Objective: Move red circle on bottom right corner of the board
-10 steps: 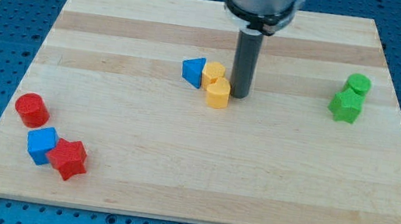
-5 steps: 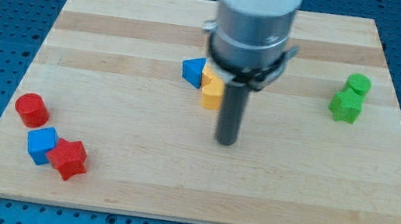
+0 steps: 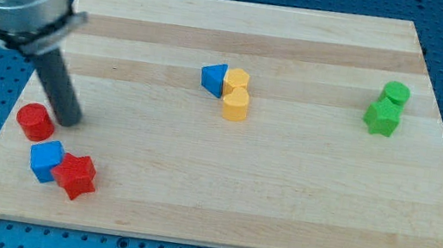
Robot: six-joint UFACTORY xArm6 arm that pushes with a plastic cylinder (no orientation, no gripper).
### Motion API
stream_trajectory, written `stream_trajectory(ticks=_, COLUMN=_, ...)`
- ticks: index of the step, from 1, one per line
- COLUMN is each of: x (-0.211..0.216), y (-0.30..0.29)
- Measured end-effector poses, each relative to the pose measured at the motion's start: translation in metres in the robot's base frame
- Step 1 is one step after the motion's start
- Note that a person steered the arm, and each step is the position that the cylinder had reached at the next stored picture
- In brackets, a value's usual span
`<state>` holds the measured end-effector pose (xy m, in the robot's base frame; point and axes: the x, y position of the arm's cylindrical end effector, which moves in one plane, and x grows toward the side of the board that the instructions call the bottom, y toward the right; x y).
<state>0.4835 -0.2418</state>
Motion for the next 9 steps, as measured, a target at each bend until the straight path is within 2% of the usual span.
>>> stream_trajectory(ticks=1, x=-0.009, y=-0.056)
stream_trajectory(ticks=2, x=-0.01, y=-0.063)
stream_trajectory(ticks=3, x=-0.003, y=-0.062)
stream_trajectory(ticks=4, x=0.026, y=-0.058)
stream_trajectory(ticks=6, x=0.024, y=-0.035)
stream_trajectory(ticks=7, x=0.024, y=-0.062)
stream_trajectory(ticks=9, x=0.048, y=-0.054)
